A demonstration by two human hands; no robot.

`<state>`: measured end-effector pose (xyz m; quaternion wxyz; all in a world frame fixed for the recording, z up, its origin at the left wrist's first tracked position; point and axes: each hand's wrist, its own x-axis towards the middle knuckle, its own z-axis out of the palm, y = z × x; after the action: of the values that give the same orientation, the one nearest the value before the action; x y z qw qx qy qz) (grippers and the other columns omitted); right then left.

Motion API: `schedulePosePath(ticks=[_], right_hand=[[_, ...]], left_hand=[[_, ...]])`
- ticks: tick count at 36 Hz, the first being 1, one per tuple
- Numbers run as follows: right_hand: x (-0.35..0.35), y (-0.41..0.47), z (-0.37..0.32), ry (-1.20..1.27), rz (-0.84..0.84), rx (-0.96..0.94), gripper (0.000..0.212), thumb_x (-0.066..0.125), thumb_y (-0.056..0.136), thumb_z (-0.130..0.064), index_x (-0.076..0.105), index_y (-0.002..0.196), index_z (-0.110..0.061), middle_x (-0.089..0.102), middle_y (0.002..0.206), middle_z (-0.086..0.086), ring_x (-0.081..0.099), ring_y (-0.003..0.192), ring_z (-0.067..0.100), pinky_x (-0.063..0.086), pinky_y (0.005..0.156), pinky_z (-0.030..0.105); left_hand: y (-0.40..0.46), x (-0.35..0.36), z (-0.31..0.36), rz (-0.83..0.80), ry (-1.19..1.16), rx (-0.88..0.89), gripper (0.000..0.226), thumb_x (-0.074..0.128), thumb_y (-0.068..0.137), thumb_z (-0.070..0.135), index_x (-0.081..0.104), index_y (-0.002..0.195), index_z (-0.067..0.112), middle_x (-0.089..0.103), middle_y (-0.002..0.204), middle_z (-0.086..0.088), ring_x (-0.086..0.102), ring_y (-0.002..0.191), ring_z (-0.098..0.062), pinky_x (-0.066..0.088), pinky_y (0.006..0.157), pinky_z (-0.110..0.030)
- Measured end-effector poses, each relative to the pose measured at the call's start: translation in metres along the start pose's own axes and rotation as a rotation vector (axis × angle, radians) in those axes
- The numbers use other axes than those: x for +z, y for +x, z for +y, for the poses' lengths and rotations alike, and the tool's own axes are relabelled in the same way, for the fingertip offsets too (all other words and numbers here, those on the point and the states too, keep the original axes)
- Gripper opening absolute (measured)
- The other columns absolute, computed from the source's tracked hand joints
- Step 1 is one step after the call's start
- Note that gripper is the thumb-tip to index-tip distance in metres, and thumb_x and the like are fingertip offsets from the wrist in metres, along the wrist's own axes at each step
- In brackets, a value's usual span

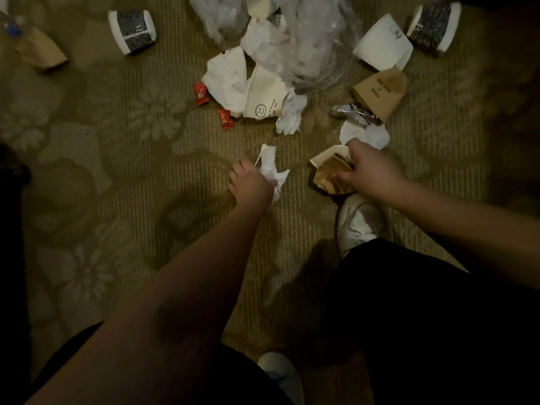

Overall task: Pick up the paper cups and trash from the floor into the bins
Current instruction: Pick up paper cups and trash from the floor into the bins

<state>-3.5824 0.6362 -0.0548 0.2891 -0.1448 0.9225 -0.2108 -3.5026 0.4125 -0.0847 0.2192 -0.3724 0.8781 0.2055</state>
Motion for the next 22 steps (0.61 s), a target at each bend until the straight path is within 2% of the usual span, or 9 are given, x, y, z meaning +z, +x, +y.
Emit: schedulePosePath(ticks=[3,5,7,10,13,15,17,22], right_hand=[[0.000,0.001,0.000,-0.003,-0.002,-0.002,0.047,0.078,0.081,-0.041,0.049,0.105,-0.013,0.055,0.097,0.004,0.054,0.085,0.022,0.044,0.066,0.036],[0.000,0.002,-0.002,-0.013,-0.006,-0.007,0.047,0.078,0.081,-0.040,0.049,0.105,-0.013,0.055,0.097,0.004,0.054,0.085,0.022,0.043,0.066,0.036],[0.000,0.002,-0.003,-0.030,-0.012,-0.010,0.047,0.078,0.081,-0.040,0.048,0.104,-0.013,0.054,0.096,0.004,0.054,0.085,0.022,0.042,0.065,0.035],[0.001,0.001,-0.003,-0.045,-0.008,-0.006,0.047,0.079,0.081,-0.040,0.050,0.105,-0.013,0.056,0.097,0.005,0.056,0.086,0.024,0.048,0.070,0.039],[0.003,0.001,-0.003,-0.050,0.002,-0.012,0.045,0.078,0.080,-0.041,0.050,0.103,-0.014,0.056,0.096,0.006,0.056,0.085,0.025,0.049,0.070,0.040],[0.004,0.001,-0.003,-0.047,0.008,-0.019,0.043,0.078,0.080,-0.040,0.048,0.099,-0.015,0.055,0.094,0.005,0.055,0.084,0.025,0.046,0.067,0.038],[0.005,0.001,-0.003,-0.050,0.017,-0.025,0.042,0.078,0.080,-0.040,0.047,0.097,-0.017,0.054,0.093,0.004,0.054,0.084,0.024,0.044,0.066,0.036],[0.007,-0.003,-0.002,-0.066,0.040,-0.044,0.040,0.077,0.081,-0.039,0.048,0.098,-0.016,0.052,0.093,0.003,0.053,0.084,0.023,0.042,0.066,0.035]], left_hand=[[0.007,0.000,0.002,-0.053,0.017,-0.012,0.094,0.077,0.082,0.039,0.023,0.150,0.006,0.030,0.154,-0.015,0.030,0.143,-0.031,0.029,0.115,-0.045],[0.009,0.002,0.003,-0.077,0.043,0.015,0.087,0.074,0.085,0.039,0.026,0.149,0.006,0.031,0.154,-0.014,0.031,0.143,-0.031,0.031,0.115,-0.046],[0.008,0.005,0.003,-0.084,0.080,0.057,0.078,0.070,0.089,0.038,0.029,0.147,0.007,0.032,0.154,-0.015,0.030,0.143,-0.031,0.032,0.114,-0.046],[0.001,0.010,-0.001,-0.068,0.145,0.123,0.058,0.059,0.097,0.038,0.038,0.143,0.010,0.034,0.152,-0.014,0.029,0.143,-0.031,0.033,0.112,-0.046],[-0.011,0.016,-0.006,-0.028,0.239,0.243,0.043,0.053,0.099,0.029,0.044,0.138,0.014,0.035,0.150,-0.016,0.029,0.142,-0.034,0.037,0.110,-0.048],[-0.019,0.017,-0.009,-0.045,0.265,0.289,0.042,0.052,0.099,0.027,0.043,0.138,0.014,0.031,0.151,-0.017,0.025,0.143,-0.037,0.035,0.110,-0.049],[-0.025,0.018,-0.013,-0.082,0.280,0.324,0.047,0.048,0.099,0.034,0.038,0.139,0.012,0.028,0.152,-0.018,0.023,0.144,-0.037,0.033,0.111,-0.049],[-0.033,0.020,-0.029,-0.177,0.263,0.443,0.061,0.048,0.095,0.038,0.029,0.146,0.010,0.028,0.148,-0.015,0.029,0.137,-0.033,0.035,0.108,-0.046]])
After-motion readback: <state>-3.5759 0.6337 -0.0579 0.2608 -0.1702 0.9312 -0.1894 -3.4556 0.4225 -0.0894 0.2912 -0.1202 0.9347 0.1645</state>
